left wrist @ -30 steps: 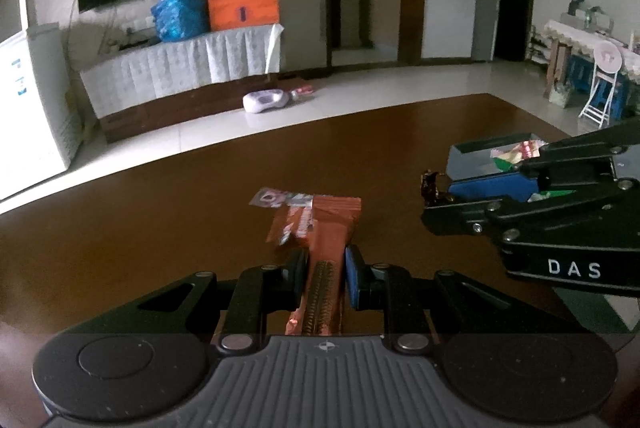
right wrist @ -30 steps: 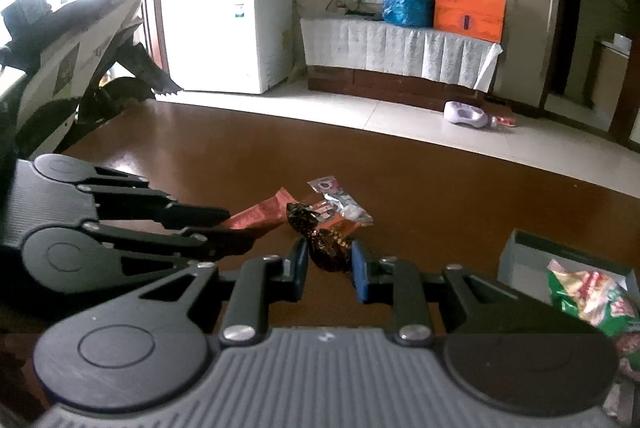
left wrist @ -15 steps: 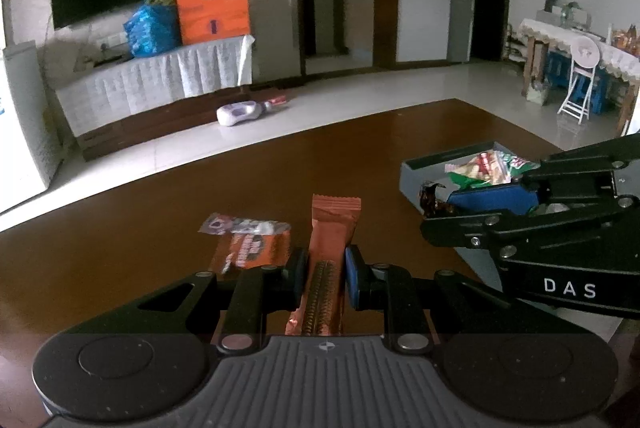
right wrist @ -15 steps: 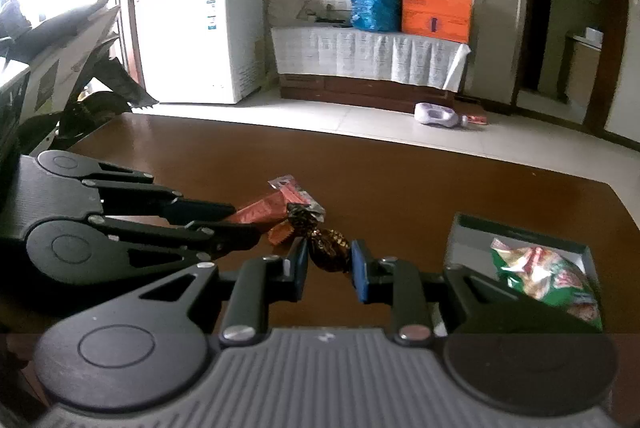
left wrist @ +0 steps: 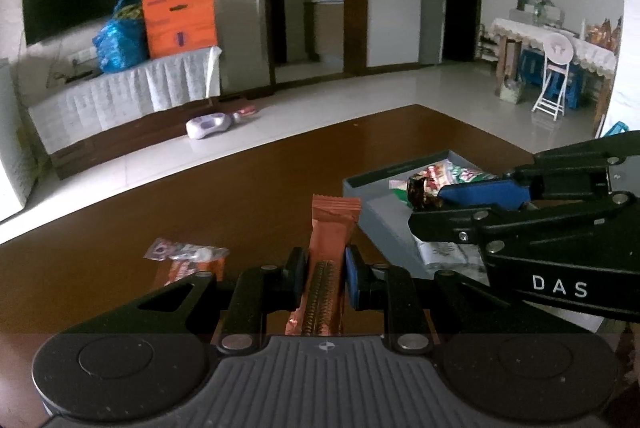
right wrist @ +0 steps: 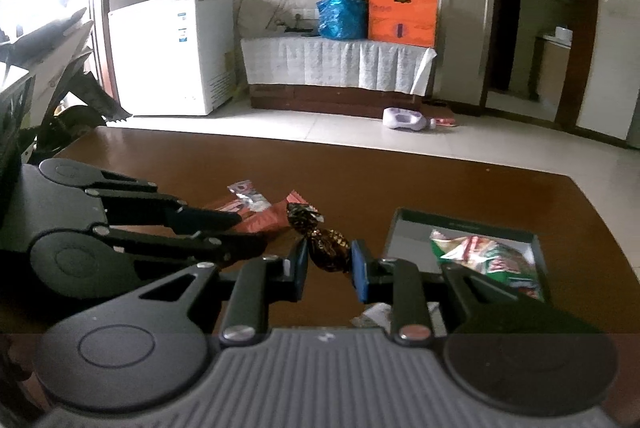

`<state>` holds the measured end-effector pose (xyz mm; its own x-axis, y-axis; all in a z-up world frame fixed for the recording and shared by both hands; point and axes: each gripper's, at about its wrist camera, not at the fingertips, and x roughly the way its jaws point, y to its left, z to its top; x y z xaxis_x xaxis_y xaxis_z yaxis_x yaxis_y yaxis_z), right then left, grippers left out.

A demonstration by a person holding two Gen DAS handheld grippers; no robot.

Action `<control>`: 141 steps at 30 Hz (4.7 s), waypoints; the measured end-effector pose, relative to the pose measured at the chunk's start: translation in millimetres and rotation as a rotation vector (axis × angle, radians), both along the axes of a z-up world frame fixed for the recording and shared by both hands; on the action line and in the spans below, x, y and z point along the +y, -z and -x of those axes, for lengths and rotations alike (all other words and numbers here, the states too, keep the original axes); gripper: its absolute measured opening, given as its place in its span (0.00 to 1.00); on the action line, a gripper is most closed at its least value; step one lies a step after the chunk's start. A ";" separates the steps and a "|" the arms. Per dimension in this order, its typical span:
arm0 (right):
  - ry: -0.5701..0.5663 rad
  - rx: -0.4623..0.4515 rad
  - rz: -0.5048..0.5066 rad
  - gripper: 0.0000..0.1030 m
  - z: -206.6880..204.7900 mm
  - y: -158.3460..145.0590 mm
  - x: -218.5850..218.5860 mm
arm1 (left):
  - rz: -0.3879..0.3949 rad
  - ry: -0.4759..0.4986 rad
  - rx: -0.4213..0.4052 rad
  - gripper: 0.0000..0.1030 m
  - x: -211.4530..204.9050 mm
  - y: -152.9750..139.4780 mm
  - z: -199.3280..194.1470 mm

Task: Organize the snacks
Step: 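Carry orange bar in left tool while right tool carries candy over the box, then open left tool to drop orange bar while right tool releases candy into box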

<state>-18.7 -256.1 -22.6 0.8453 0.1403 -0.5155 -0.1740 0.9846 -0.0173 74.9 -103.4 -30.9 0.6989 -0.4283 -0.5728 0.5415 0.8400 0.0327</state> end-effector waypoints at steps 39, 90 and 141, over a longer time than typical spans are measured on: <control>0.172 0.010 -0.013 0.23 14.2 5.5 -92.4 | 0.005 0.138 0.012 0.22 -87.9 20.2 2.4; 0.184 0.075 0.035 0.24 -12.7 41.8 -96.2 | -0.031 0.185 0.054 0.25 -118.0 46.8 -5.3; 0.232 -0.040 -0.079 0.48 -15.4 21.9 -93.8 | -0.004 0.178 -0.043 0.84 -68.9 26.6 9.3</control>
<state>-3.2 -349.9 -44.5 0.8793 -0.0214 -0.4758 0.0559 0.9967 0.0585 65.6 -172.3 -57.5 0.6360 -0.5453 -0.5460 0.6797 0.7309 0.0618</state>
